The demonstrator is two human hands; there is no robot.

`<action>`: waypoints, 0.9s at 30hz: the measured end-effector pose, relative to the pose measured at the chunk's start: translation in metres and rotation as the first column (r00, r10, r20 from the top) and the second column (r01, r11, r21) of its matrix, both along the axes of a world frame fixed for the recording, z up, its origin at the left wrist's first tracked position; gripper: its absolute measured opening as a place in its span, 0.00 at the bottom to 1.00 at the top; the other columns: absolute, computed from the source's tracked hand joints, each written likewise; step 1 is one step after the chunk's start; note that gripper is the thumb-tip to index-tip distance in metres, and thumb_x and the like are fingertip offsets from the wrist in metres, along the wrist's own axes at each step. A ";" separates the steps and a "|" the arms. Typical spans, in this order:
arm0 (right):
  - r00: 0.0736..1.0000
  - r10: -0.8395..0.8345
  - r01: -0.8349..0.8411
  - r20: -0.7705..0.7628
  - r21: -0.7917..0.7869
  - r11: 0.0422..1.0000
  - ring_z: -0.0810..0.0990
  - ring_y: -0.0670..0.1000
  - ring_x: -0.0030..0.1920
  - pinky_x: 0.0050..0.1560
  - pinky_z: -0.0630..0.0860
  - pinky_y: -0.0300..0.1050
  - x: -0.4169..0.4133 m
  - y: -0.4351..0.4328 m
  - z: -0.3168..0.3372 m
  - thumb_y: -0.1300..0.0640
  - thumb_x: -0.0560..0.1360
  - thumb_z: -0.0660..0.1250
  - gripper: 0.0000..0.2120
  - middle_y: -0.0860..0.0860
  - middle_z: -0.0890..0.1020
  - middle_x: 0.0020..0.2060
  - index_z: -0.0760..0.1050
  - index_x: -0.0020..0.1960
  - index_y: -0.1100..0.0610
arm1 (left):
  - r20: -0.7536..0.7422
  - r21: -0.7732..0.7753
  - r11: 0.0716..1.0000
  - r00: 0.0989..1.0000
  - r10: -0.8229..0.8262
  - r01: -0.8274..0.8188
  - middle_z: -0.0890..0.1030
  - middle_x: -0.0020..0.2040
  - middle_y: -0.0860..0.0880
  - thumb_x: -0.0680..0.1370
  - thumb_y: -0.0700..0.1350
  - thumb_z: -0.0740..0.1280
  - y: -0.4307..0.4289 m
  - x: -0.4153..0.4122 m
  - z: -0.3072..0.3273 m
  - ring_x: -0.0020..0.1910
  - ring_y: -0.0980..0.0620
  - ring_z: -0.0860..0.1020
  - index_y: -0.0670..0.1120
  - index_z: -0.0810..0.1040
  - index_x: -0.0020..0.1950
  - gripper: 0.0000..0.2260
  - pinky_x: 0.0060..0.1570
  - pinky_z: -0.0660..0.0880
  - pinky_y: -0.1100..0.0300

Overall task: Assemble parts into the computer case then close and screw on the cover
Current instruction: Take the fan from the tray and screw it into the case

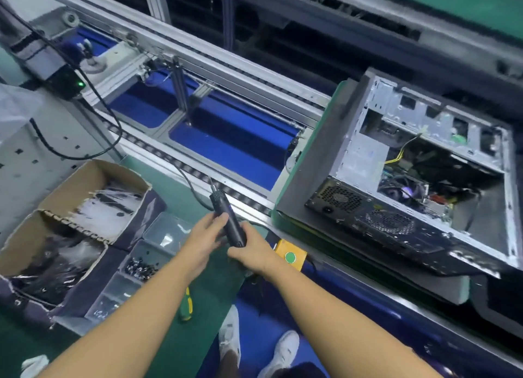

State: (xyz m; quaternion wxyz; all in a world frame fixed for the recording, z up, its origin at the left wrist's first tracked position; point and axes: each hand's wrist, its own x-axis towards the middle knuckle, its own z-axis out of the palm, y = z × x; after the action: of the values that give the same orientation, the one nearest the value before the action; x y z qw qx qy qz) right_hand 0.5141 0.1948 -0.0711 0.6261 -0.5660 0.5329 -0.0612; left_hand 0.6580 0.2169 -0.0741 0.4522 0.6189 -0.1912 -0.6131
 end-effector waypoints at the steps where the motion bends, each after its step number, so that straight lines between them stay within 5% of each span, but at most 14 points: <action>1: 0.998 -0.040 0.040 0.053 -0.006 0.999 0.80 0.46 0.29 0.30 0.77 0.41 -0.009 -0.003 0.011 0.61 0.73 0.68 0.24 0.52 0.80 0.41 0.66 0.66 0.50 | -0.031 -0.069 0.997 0.999 -0.020 0.018 0.84 0.58 0.45 0.79 0.47 0.67 -0.007 -0.011 0.010 0.55 0.45 0.82 0.45 0.77 0.64 0.14 0.49 0.79 0.55; 4: 0.960 -0.151 0.167 0.235 -0.048 0.985 0.80 0.55 0.33 0.37 0.79 0.54 -0.042 -0.011 0.044 0.61 0.72 0.68 0.22 0.54 0.82 0.42 0.68 0.63 0.49 | -0.155 -0.209 0.977 0.985 -0.073 0.039 0.84 0.56 0.43 0.74 0.47 0.69 -0.029 -0.045 0.045 0.51 0.45 0.82 0.45 0.79 0.59 0.14 0.45 0.77 0.54; 10: 0.869 -0.222 0.325 0.442 -0.173 0.930 0.79 0.51 0.32 0.38 0.78 0.50 -0.138 -0.031 0.105 0.57 0.70 0.72 0.29 0.55 0.81 0.41 0.69 0.69 0.44 | -0.314 -0.384 0.918 0.920 -0.235 0.104 0.84 0.50 0.46 0.74 0.41 0.67 -0.068 -0.142 0.122 0.47 0.47 0.83 0.45 0.74 0.61 0.16 0.46 0.82 0.51; 12: 0.842 -0.224 0.373 0.490 -0.228 0.900 0.78 0.50 0.32 0.38 0.77 0.49 -0.183 -0.034 0.122 0.57 0.71 0.71 0.25 0.53 0.80 0.40 0.73 0.62 0.35 | -0.290 -0.433 0.889 0.911 -0.294 0.149 0.83 0.50 0.47 0.73 0.41 0.66 -0.077 -0.189 0.147 0.46 0.47 0.82 0.46 0.74 0.61 0.16 0.42 0.82 0.52; 15: 0.783 -0.245 0.444 0.572 -0.236 0.865 0.76 0.55 0.28 0.30 0.79 0.47 -0.256 -0.030 0.141 0.62 0.75 0.70 0.22 0.57 0.79 0.35 0.75 0.56 0.34 | -0.263 -0.461 0.850 0.876 -0.404 0.254 0.83 0.54 0.48 0.73 0.50 0.66 -0.084 -0.268 0.171 0.47 0.45 0.81 0.47 0.76 0.60 0.17 0.32 0.81 0.55; 19: 0.744 -0.349 0.559 0.570 -0.244 0.792 0.77 0.56 0.29 0.29 0.79 0.48 -0.358 -0.016 0.152 0.63 0.76 0.68 0.17 0.54 0.80 0.33 0.73 0.55 0.41 | -0.294 -0.417 0.818 0.792 -0.535 0.397 0.82 0.60 0.46 0.78 0.61 0.57 -0.093 -0.373 0.176 0.54 0.47 0.82 0.45 0.77 0.66 0.26 0.43 0.81 0.54; 21: 0.731 -0.403 0.612 0.550 -0.268 0.744 0.79 0.54 0.31 0.31 0.80 0.49 -0.406 -0.007 0.152 0.63 0.76 0.68 0.16 0.52 0.81 0.35 0.72 0.57 0.46 | -0.253 -0.405 0.773 0.752 -0.609 0.489 0.82 0.61 0.45 0.80 0.61 0.55 -0.095 -0.421 0.171 0.55 0.47 0.82 0.45 0.77 0.65 0.25 0.44 0.81 0.54; 24: 0.690 -0.483 0.677 0.539 -0.243 0.695 0.77 0.56 0.32 0.33 0.78 0.51 -0.472 0.008 0.145 0.63 0.75 0.67 0.17 0.57 0.79 0.38 0.70 0.62 0.53 | -0.165 -0.386 0.733 0.739 -0.653 0.561 0.86 0.49 0.46 0.84 0.56 0.55 -0.092 -0.487 0.154 0.43 0.49 0.84 0.44 0.79 0.61 0.20 0.35 0.80 0.58; 27: 0.655 -0.555 0.725 0.514 -0.220 0.653 0.76 0.56 0.32 0.32 0.77 0.48 -0.527 0.021 0.132 0.63 0.75 0.67 0.15 0.59 0.78 0.39 0.70 0.60 0.55 | 0.094 -0.348 0.679 0.745 -0.660 0.646 0.86 0.44 0.51 0.83 0.45 0.61 -0.089 -0.539 0.129 0.46 0.51 0.85 0.48 0.80 0.54 0.09 0.39 0.79 0.63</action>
State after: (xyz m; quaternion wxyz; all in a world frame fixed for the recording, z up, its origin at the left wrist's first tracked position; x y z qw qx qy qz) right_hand -0.0126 0.2160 0.0612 0.5241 -0.4262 0.5351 -0.5073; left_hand 0.1186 0.1281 0.0549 0.3125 0.4042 -0.4986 -0.7002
